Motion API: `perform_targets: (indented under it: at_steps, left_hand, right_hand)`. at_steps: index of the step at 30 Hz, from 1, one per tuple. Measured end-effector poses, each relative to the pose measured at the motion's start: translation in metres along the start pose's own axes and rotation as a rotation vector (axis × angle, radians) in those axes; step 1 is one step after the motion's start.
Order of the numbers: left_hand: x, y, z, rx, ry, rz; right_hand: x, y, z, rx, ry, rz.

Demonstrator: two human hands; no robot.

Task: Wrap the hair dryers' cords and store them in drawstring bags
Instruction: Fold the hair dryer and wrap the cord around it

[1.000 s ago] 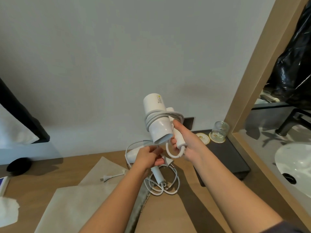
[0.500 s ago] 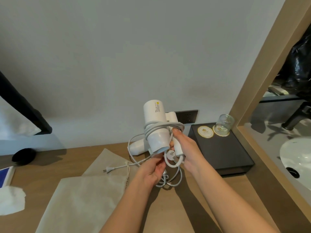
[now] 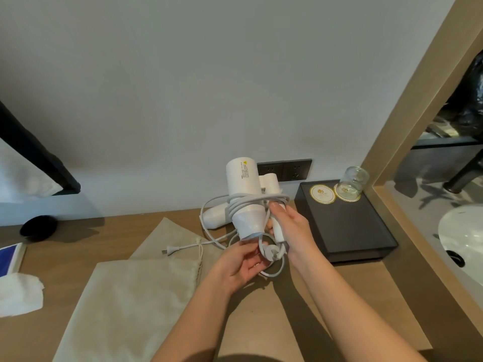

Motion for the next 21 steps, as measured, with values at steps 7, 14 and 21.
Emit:
perform_targets:
  at_steps: [7,14,21]
  left_hand:
    - [-0.003,-0.001,-0.001,-0.03,0.137,0.096]
    - [0.001,0.014,0.01,-0.055,0.032,0.114]
    - [-0.003,0.015,0.022,-0.142,-0.005,0.106]
  right_hand:
    - [-0.001,-0.012,0.004,-0.061,-0.043,-0.109]
    - [-0.004,-0.023,0.007,-0.096,-0.099,-0.1]
    - [-0.003,-0.027,0.008,-0.123,-0.096,-0.119]
Point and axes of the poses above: each hand's wrist, its own z-axis towards the middle knuckle, its own x-axis out of the palm, y = z × x, the point moved 2 cm from there along z, towards the middle knuckle, and after that the axes turned 5 degrees about -z, right-handed, at the moved point
